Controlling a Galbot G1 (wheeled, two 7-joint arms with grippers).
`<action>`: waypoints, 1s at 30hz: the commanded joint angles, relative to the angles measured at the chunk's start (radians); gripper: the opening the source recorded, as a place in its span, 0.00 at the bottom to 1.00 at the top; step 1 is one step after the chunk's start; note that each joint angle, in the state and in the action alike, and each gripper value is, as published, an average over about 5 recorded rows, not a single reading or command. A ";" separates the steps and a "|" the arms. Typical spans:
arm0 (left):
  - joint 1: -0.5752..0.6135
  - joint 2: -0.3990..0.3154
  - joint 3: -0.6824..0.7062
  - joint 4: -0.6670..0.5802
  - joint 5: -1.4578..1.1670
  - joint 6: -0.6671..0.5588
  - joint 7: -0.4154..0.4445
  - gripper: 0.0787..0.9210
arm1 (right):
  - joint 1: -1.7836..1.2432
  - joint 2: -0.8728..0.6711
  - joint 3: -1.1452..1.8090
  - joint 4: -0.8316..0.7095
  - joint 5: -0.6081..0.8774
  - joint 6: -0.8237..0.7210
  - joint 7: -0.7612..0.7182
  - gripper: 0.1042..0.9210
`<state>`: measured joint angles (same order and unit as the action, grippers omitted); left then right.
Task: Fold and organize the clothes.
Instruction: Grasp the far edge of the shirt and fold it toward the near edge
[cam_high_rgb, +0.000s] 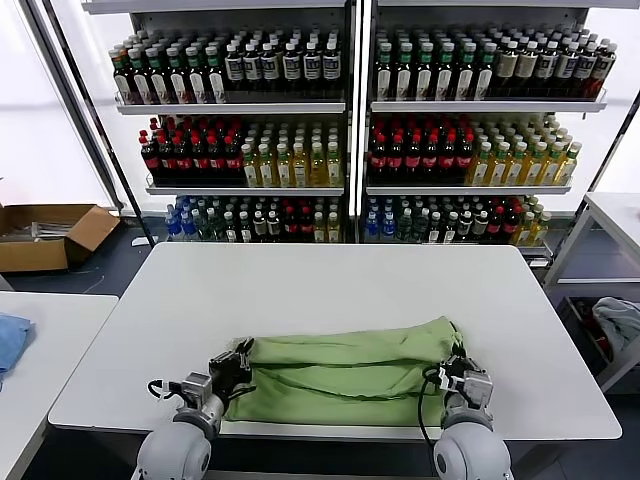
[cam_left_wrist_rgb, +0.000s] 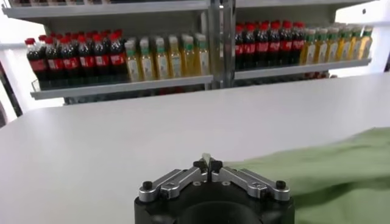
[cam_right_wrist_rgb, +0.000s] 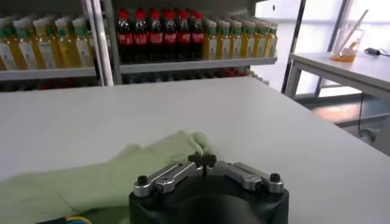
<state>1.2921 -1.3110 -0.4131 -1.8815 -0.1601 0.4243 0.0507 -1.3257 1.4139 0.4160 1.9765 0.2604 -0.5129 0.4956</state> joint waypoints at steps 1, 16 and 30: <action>0.033 -0.004 0.000 -0.009 0.031 -0.001 0.003 0.01 | -0.044 -0.005 0.001 -0.016 -0.009 0.008 0.001 0.00; 0.031 -0.009 -0.005 -0.019 0.044 0.003 0.008 0.01 | -0.070 0.001 0.003 -0.017 -0.026 0.036 0.007 0.00; 0.043 -0.023 -0.002 -0.057 0.100 -0.014 -0.003 0.29 | -0.099 -0.009 -0.011 -0.038 -0.168 0.033 -0.036 0.27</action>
<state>1.3332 -1.3341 -0.4156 -1.9111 -0.0819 0.4142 0.0537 -1.4185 1.4024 0.4128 1.9464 0.1518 -0.4741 0.4730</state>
